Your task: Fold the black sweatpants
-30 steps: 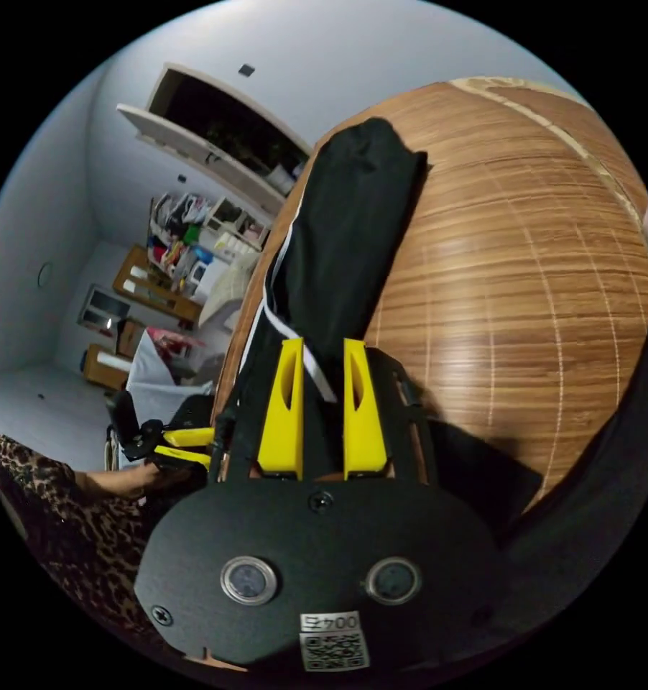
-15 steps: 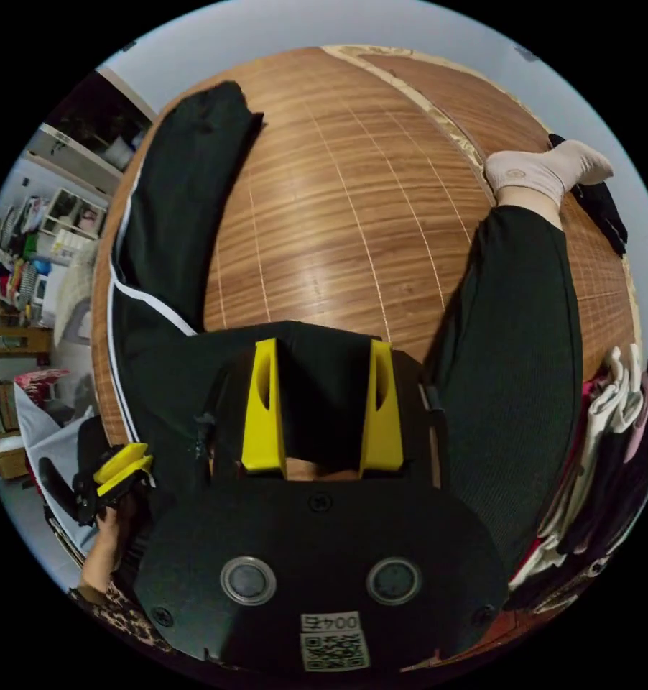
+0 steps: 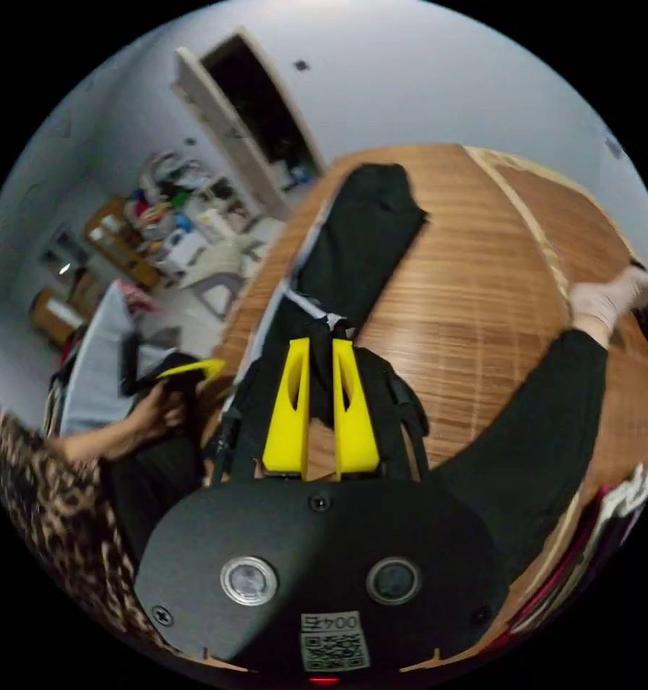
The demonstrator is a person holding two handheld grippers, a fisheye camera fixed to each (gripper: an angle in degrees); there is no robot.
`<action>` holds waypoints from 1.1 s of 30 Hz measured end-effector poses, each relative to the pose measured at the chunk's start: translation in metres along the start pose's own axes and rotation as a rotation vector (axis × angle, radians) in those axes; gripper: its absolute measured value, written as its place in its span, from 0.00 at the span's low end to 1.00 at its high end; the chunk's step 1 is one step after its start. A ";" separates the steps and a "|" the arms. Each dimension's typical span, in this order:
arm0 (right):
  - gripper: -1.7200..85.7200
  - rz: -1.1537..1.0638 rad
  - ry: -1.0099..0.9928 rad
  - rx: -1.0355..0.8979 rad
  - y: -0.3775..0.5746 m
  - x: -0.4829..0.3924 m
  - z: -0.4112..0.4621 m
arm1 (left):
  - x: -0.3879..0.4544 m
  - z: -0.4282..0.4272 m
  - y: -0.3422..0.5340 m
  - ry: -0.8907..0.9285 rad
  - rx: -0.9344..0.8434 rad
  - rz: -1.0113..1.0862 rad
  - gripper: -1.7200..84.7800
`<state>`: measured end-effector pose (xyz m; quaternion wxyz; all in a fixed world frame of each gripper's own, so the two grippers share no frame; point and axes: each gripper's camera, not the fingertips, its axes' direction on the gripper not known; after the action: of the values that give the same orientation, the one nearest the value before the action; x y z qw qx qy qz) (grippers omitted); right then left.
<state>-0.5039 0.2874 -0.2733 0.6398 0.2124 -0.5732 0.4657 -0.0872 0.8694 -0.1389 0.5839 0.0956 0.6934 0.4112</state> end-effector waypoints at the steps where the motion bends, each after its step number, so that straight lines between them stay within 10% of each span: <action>1: 0.09 -0.060 -0.050 0.008 0.006 -0.014 -0.005 | -0.004 -0.007 0.003 0.009 0.021 -0.017 0.11; 7: 0.12 -0.297 -0.466 -0.123 0.063 -0.092 -0.004 | -0.041 -0.053 0.033 0.122 0.130 -0.166 0.12; 17: 0.12 0.279 -0.240 -0.313 0.094 -0.029 0.060 | -0.034 -0.058 0.054 0.067 -0.073 -0.105 0.13; 33: 0.17 0.270 -0.146 -0.626 0.115 -0.056 0.146 | -0.020 -0.043 0.075 -0.012 -0.287 -0.090 0.16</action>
<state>-0.6738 0.2045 -0.3188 0.5639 -0.0390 -0.7556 0.3310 -0.1453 0.8860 -0.0738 0.6137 -0.0177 0.6274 0.4789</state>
